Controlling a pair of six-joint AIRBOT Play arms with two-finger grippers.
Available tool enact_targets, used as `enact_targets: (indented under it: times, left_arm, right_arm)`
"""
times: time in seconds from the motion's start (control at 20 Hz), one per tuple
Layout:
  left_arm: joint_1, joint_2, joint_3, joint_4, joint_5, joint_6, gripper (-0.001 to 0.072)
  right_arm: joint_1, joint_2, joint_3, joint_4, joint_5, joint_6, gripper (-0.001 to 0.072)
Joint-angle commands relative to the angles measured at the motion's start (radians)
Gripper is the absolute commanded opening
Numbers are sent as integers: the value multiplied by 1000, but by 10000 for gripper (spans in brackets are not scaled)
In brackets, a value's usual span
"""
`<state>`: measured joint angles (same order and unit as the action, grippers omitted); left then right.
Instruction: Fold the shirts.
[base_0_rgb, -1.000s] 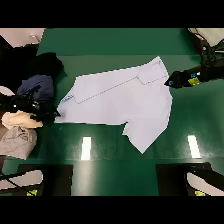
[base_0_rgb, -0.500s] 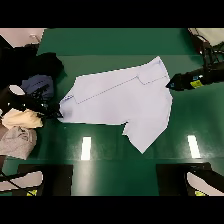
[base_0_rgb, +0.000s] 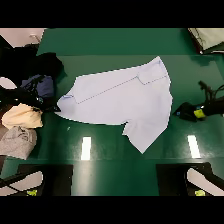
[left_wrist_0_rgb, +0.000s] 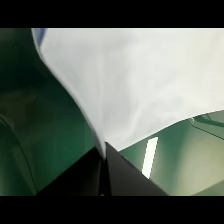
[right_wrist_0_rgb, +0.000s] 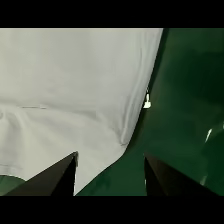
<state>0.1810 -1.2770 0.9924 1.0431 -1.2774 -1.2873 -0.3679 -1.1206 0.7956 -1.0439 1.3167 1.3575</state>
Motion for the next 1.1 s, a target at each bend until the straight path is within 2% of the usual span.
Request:
enact_targets:
  times: [0.0,0.05,0.3,0.35,0.45,0.5,0.7,0.85,1.05]
  left_arm:
    - [-1,13,4,-10,-8,4,20]
    - [0,13,4,-11,-9,4,20]
    - [0,13,4,-12,-16,4,20]
    - [0,13,4,-12,-17,4,20]
    - [0,14,5,-12,-24,4,20]
    - [0,15,8,-14,-24,4,20]
    - [3,68,198,-42,-18,-20,20]
    - [3,129,490,-108,-13,-26,20]
    - [3,174,917,-116,-11,-76,20]
  right_arm:
    - [-34,-72,-124,83,-88,-32,473]
    - [-16,-90,-132,84,-111,-32,445]
    - [92,-155,-129,82,-173,-31,434]
    - [107,-169,-129,82,-172,-32,366]
    - [123,-167,-127,81,-174,-43,82]
    - [122,-149,-125,82,-174,-55,18]
    - [106,23,36,84,-166,-45,15]
    - [106,146,307,84,-202,-13,14]
    - [106,225,704,78,-244,-3,14]
